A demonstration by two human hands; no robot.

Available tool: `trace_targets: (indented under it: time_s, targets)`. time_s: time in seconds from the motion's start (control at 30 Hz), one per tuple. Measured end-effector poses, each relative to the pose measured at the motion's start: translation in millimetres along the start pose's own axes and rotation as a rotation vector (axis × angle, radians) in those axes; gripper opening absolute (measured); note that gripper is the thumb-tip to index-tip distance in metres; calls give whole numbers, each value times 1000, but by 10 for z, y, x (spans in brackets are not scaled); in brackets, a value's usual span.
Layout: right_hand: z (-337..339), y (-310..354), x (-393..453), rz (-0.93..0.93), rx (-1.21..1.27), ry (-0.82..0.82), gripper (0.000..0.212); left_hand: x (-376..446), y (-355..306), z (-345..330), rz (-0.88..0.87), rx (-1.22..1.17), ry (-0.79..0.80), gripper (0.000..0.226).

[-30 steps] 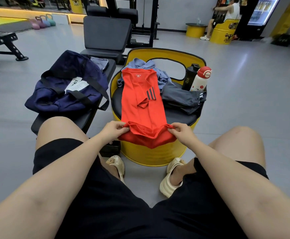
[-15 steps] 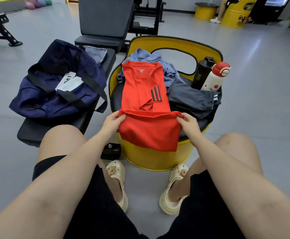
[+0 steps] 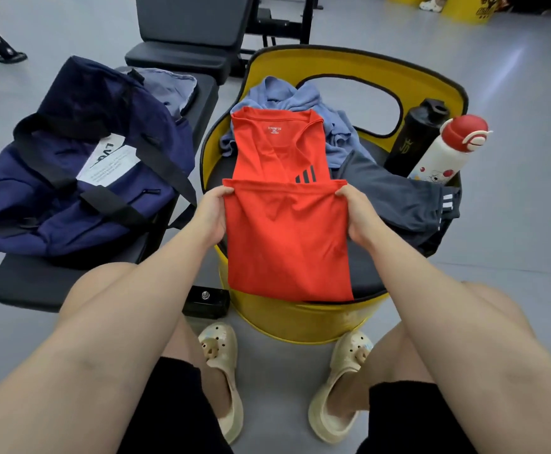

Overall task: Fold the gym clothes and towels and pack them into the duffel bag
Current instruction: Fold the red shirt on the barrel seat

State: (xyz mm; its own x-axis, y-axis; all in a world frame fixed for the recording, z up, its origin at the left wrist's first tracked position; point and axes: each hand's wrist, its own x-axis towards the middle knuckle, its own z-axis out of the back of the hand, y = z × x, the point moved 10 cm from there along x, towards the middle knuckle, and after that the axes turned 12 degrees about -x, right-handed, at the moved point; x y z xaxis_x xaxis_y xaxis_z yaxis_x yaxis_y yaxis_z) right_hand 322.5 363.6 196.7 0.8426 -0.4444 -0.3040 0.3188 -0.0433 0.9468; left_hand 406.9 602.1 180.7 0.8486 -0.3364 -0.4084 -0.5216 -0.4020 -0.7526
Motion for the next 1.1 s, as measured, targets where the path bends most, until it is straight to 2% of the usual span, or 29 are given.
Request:
trace_targets:
  time_s: [0.1,0.2,0.27,0.37,0.43,0.5,0.57,0.67,0.73,0.77,0.83,0.9,0.93,1.0,1.1]
  targets:
    - [105,-20,255,31,-340,-144,21,319,27,132,-37,153,-74,29]
    - [142,-107,365,57,-645,-210,15,484,77,274,-36,285,-171,27]
    - [143,-127,389,88,-641,-243,16,546,92,293,-21,230,-192,21]
    - [166,-25,402,192,-489,-314,12,558,-5,195,-63,140,-169,12]
    - [175,49,375,228,-494,-340,12,558,-72,142,-122,162,-158,18]
    - [150,58,354,221,-616,-325,17,557,-96,184,-179,330,-206,19]
    - [146,-3,345,191,-695,-309,23,538,-74,269,-211,487,-261,9]
    - [135,-8,231,230,-772,-323,33,416,-42,376,-238,622,-332,30]
    - [95,62,82,369,-922,-387,37,220,-167,324,-407,932,-415,38]
    - [28,110,-23,478,-1025,-429,37,109,-213,183,-538,1086,-392,38]
    - [-222,125,-190,688,-1173,-420,38,-27,-87,-223,-755,1301,-153,41]
    - [-571,-40,-203,744,-1239,-192,49,-41,278,-497,-768,1535,128,49]
    - [-723,-175,-192,724,-1283,-65,53,-20,470,-527,-722,1658,207,53]
    - [-830,-441,-134,633,-1373,63,54,74,684,-399,-614,1803,217,57]
    - [-693,-627,-60,521,-1431,36,54,155,701,-183,-530,1768,143,57]
